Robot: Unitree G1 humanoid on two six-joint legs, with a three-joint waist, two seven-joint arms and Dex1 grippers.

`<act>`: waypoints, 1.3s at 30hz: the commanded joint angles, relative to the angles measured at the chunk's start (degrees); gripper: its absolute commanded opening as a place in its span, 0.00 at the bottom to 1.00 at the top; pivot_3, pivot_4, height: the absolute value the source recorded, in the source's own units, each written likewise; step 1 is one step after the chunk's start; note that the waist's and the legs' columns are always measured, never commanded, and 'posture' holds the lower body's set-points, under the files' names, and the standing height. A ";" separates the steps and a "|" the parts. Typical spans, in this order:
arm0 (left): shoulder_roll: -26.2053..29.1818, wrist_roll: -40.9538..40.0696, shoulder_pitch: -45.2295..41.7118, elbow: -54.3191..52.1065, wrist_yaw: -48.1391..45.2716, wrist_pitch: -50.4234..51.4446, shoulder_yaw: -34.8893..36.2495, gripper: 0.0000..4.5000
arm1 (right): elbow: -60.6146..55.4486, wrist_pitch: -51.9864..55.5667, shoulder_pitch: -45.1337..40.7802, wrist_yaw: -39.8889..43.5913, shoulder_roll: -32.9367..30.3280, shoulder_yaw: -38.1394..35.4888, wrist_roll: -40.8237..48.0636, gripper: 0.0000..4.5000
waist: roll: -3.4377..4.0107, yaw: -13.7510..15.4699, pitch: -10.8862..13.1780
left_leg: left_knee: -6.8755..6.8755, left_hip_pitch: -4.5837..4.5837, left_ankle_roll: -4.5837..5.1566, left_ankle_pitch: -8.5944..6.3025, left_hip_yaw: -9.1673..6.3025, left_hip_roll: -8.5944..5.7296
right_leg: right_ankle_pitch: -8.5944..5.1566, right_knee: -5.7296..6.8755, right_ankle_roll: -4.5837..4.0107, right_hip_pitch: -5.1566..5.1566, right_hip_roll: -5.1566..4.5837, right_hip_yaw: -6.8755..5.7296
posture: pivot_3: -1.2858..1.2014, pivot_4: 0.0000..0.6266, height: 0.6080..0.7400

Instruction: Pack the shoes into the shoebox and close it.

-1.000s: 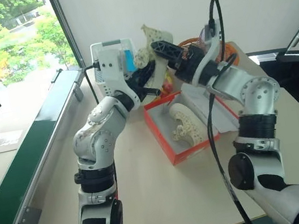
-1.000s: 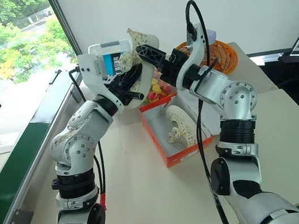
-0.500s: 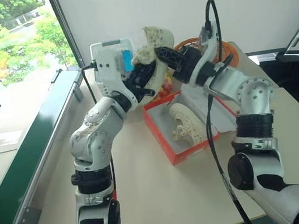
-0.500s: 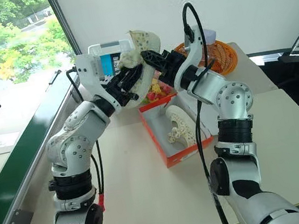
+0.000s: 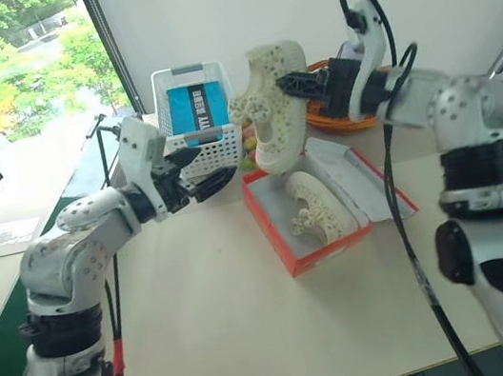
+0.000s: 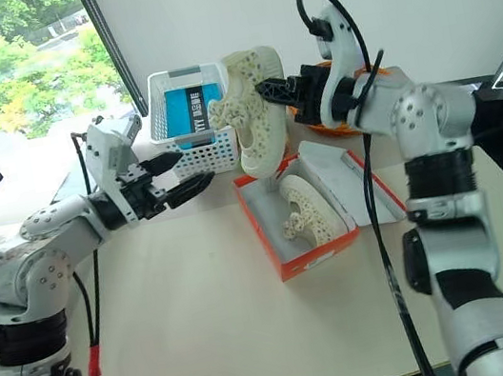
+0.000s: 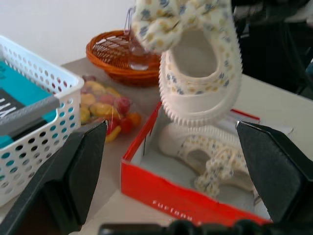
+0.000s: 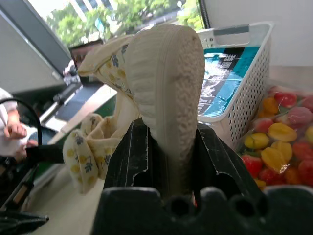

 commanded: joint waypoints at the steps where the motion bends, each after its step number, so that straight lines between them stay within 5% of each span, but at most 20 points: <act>1: -0.51 1.80 0.40 -2.89 -0.29 -2.54 -2.06 1.00 | -5.12 0.82 -1.58 11.94 -5.58 10.46 -4.65 0.15 | 0.00 0.21 0.00 | 0.00 0.00 0.00 0.00 0.00 0.00 | -0.01 -0.01 0.01 0.00 0.00 0.00 | 0.52 0.24 1.00; 5: -2.60 3.21 1.58 -4.00 0.81 -3.42 -4.17 1.00 | -2.99 -5.04 1.08 24.55 -8.01 17.80 -9.48 0.15 | -0.03 0.23 0.00 | 0.02 0.00 0.03 -0.03 0.03 -0.02 | -0.01 -0.08 0.05 0.05 -0.02 0.00 | 0.52 0.24 1.00; 17: -3.56 5.30 3.79 -5.28 1.84 -4.43 -4.22 1.00 | 22.67 -10.55 -0.90 33.35 -0.03 19.16 -19.61 0.15 | -0.03 -0.01 0.02 | 0.06 0.01 0.03 -0.02 0.02 -0.03 | 0.00 0.07 0.04 0.00 0.00 0.04 | 0.52 0.24 1.00; 28: -4.54 6.44 3.96 -5.01 2.17 -5.07 -4.68 1.00 | 41.28 -20.71 0.29 30.97 8.57 22.28 -33.41 0.15 | -0.03 0.12 0.02 | 0.14 0.05 0.02 -0.02 0.02 -0.06 | 0.01 0.12 0.06 0.06 -0.01 0.04 | 0.52 0.24 1.00; 39: -5.77 6.82 3.65 -5.42 2.97 -4.80 -4.73 1.00 | 51.45 -30.87 2.74 18.23 13.59 25.57 -47.50 0.15 | -0.36 0.12 -0.34 | 0.13 1.02 0.00 -0.03 0.02 -0.05 | -0.02 0.07 0.08 1.02 -0.02 0.01 | 0.52 0.24 1.00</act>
